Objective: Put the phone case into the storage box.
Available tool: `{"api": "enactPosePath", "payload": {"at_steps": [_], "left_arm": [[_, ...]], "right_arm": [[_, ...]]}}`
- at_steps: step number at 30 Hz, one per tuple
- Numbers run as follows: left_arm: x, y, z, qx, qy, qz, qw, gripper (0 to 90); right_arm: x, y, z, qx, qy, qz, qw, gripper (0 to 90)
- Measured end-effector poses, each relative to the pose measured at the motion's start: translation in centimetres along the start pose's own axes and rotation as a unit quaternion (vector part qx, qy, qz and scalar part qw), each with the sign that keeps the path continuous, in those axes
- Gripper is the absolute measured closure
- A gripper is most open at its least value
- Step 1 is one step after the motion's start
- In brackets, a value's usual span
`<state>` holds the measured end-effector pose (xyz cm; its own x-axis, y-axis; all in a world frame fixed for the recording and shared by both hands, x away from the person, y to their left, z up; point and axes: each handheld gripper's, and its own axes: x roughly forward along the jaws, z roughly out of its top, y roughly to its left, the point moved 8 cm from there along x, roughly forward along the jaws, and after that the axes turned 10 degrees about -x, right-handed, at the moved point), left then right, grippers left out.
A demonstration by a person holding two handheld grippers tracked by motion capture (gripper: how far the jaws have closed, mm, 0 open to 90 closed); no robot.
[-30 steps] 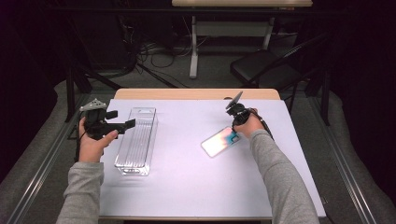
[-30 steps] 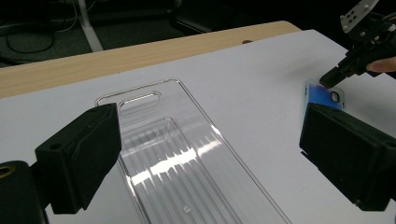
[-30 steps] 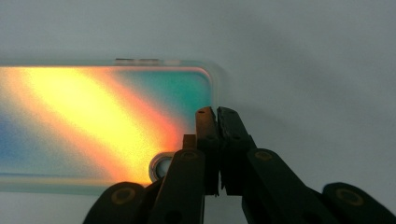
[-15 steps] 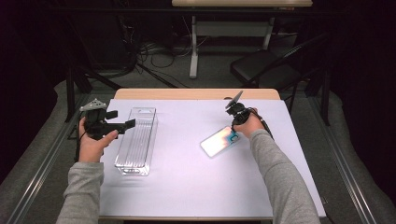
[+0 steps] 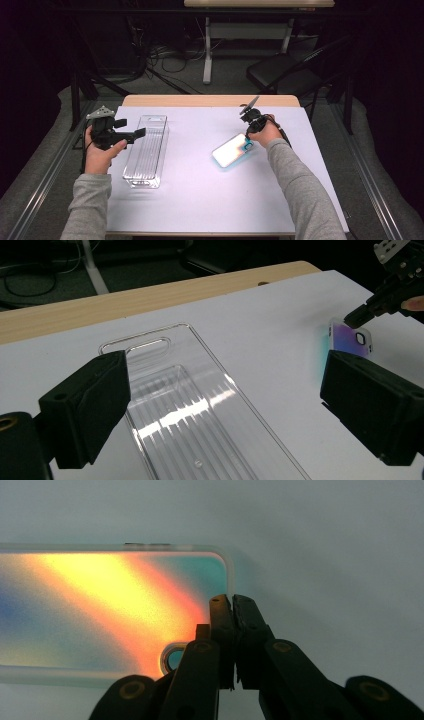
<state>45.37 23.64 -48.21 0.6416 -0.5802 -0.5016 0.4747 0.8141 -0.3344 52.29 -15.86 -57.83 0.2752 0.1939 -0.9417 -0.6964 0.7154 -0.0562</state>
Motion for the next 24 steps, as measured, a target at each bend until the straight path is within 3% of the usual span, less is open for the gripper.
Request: {"api": "enactPosePath", "payload": {"at_steps": [4, 7, 15, 24], "left_arm": [[0.0, 0.0, 0.0, 0.000, 0.000, 0.000, 1.0000, 6.5], [0.0, 0.0, 0.0, 0.000, 0.001, 0.000, 1.0000, 6.5], [0.1, -0.2, -0.1, 0.002, 0.004, 0.000, 1.0000, 6.5], [0.2, -0.3, -0.1, 0.003, 0.002, -0.001, 1.0000, 6.5]], "right_arm": [[-0.3, 0.1, 0.3, -0.017, -0.014, -0.004, 0.9997, 88.1], [-0.5, 0.3, 0.5, -0.013, -0.021, -0.004, 0.9997, 88.1], [-1.5, 1.2, 1.3, -0.033, -0.042, -0.012, 0.9985, 88.1], [-2.5, 2.2, 2.2, -0.055, -0.079, -0.021, 0.9952, 88.1]]}}
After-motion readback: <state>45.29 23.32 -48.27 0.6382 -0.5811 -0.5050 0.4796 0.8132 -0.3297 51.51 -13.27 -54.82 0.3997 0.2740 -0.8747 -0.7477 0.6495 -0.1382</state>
